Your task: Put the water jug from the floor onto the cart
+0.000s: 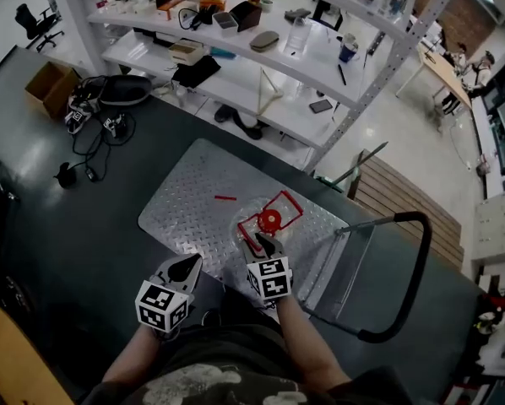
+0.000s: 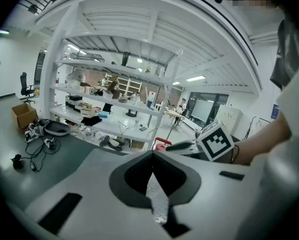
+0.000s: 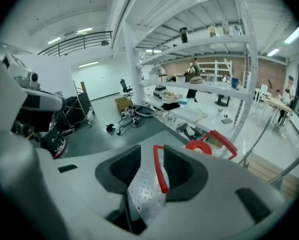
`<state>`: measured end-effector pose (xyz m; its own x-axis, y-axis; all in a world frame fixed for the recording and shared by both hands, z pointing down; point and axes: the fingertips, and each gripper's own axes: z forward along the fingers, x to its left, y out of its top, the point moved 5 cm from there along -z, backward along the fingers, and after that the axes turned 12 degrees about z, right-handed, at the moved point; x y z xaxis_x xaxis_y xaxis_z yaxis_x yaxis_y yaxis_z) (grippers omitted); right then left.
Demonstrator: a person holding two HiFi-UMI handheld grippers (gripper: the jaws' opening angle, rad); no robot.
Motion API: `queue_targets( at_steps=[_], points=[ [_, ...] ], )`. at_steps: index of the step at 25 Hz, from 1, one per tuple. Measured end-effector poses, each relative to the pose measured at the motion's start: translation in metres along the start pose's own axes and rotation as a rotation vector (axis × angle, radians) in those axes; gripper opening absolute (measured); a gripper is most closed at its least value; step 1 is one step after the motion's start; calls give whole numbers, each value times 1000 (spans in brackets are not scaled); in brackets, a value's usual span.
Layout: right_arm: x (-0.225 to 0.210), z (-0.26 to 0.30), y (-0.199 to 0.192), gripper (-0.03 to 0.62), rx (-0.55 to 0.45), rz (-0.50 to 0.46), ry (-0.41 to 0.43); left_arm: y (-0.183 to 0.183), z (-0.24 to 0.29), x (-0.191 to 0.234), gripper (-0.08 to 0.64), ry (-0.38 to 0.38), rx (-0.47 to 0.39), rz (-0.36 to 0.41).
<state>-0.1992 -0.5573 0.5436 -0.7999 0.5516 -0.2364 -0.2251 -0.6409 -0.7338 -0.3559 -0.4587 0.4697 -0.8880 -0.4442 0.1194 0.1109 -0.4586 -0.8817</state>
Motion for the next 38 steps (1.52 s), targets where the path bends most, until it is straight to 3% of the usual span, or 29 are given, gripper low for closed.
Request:
queue_targets(
  at_steps=[6, 14, 18, 22, 28, 33, 38],
  points=[
    [43, -64, 10, 117, -179, 25, -34, -12, -53, -8, 6, -2, -40, -8],
    [66, -156, -8, 115, -326, 149, -78, -34, -88, -44, 6, -102, -32, 31],
    [59, -192, -15, 35, -356, 169, -111, -26, -90, -71, 6, -130, -48, 53],
    [57, -226, -33, 5, -388, 178, -106, -25, -92, -106, 6, -145, -74, 86],
    [50, -306, -89, -8, -417, 166, -79, -44, -112, -186, 6, -121, -96, 79],
    [36, -371, -156, -8, -388, 185, -95, -71, -134, -277, 6, -123, -104, 70],
    [45, -421, -221, -9, -369, 179, -56, -109, -172, -356, 7, -112, -102, 69]
  ],
)
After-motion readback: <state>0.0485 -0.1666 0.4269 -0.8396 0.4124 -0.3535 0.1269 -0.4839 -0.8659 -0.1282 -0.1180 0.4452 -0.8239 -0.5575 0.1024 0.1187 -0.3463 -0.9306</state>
